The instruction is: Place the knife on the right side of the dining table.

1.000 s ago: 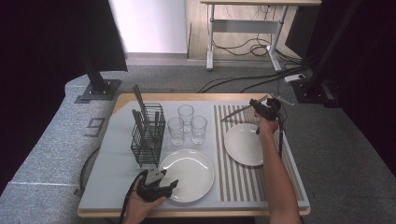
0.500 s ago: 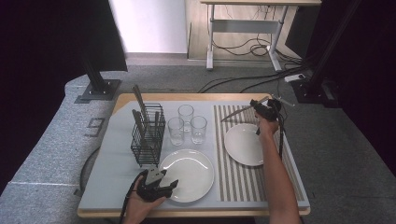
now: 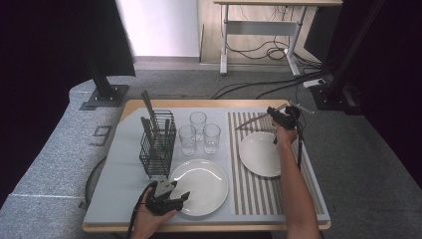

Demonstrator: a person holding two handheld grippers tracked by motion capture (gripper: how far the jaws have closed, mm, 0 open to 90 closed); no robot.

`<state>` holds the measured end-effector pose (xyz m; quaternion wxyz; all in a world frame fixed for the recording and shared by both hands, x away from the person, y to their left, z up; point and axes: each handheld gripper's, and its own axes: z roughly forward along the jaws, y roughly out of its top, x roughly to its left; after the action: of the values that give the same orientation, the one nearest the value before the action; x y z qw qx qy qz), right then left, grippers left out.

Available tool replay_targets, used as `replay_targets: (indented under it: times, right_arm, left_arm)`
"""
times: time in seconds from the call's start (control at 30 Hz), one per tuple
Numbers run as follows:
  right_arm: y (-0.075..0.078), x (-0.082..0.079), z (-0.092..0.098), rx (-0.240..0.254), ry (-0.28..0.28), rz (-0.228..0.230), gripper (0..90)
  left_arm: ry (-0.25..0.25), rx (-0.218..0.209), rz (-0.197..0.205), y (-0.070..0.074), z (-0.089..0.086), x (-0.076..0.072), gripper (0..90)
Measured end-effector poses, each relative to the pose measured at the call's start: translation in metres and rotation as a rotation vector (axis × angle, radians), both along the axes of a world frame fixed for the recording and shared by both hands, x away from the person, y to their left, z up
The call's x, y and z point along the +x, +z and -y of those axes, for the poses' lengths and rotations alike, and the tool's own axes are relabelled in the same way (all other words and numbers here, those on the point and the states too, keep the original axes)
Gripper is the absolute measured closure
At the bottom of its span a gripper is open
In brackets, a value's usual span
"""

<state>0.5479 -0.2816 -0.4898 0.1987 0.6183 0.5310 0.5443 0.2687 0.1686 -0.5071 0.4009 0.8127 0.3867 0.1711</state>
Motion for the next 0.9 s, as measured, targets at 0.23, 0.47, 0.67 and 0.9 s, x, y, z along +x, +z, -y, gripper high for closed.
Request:
replay_targets:
  times: [0.23, 0.47, 0.67, 0.9]
  right_arm:
    - [-0.0015, 0.0001, 0.0011, 0.006, -0.008, -0.014, 69.3]
    - [-0.0025, -0.0004, 0.0021, 0.005, -0.009, -0.027, 68.5]
    - [-0.0041, -0.0003, 0.0032, 0.010, -0.014, -0.036, 68.1]
    - [-0.0054, 0.0005, 0.0042, 0.011, -0.017, -0.043, 67.6]
  left_arm:
    - [0.000, 0.000, -0.001, -0.0002, 0.0001, 0.0001, 37.7]
    - [-0.002, 0.002, -0.002, -0.0003, 0.0005, 0.0000, 37.7]
    - [-0.003, 0.001, -0.001, -0.0004, 0.0008, -0.0001, 37.7]
    - [-0.003, 0.004, -0.003, -0.0011, 0.0010, 0.0002, 37.7]
